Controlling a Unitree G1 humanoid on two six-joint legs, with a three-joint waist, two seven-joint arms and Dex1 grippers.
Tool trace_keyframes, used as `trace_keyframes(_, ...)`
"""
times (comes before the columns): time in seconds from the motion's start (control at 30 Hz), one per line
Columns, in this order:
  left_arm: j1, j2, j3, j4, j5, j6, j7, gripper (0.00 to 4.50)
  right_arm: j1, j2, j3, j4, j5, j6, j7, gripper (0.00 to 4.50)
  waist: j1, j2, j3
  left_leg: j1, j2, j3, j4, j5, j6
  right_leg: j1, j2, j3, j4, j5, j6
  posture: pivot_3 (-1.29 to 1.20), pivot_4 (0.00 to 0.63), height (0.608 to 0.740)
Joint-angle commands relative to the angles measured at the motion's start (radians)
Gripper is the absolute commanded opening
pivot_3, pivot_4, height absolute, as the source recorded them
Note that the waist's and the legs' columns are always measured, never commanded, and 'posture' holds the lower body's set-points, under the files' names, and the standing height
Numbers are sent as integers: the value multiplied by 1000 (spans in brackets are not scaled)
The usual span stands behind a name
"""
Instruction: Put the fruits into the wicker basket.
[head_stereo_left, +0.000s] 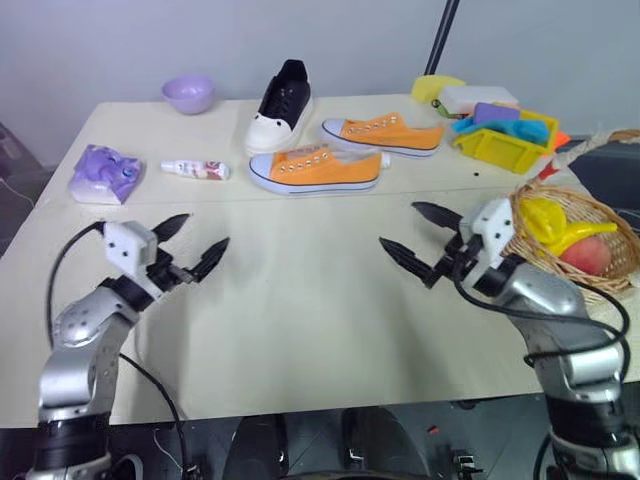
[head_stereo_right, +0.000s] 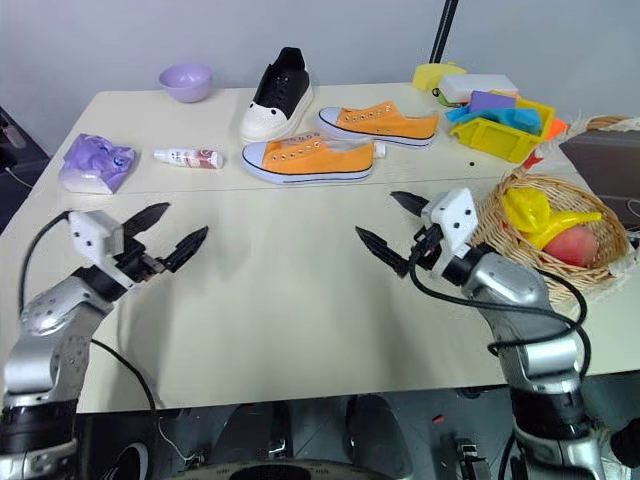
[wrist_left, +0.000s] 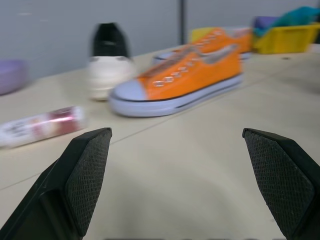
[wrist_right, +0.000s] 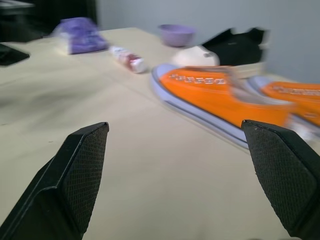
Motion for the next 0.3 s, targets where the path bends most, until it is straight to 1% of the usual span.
trace_keyframes(0.03,69,-12,39,-98,-2,1,48,4500,-34,-2,24,52,-13,-53,50,4434,0,0,0,0,0,0,0,0,0,0,-1,0,0,0,1,0,150,740)
trace_keyframes(0.13,109,3,31,-123,16,35,77,4500,-63,6,37,108,-24,-75,63,4434,1,0,0,0,-1,1,0,-1,1,0,-4,-1,0,0,0,0,150,740)
trace_keyframes(0.3,91,21,21,-111,-13,22,30,4500,-92,13,50,171,-49,-115,73,4434,-1,0,0,0,-1,2,1,-1,1,0,-4,-1,0,-1,-1,0,150,740)
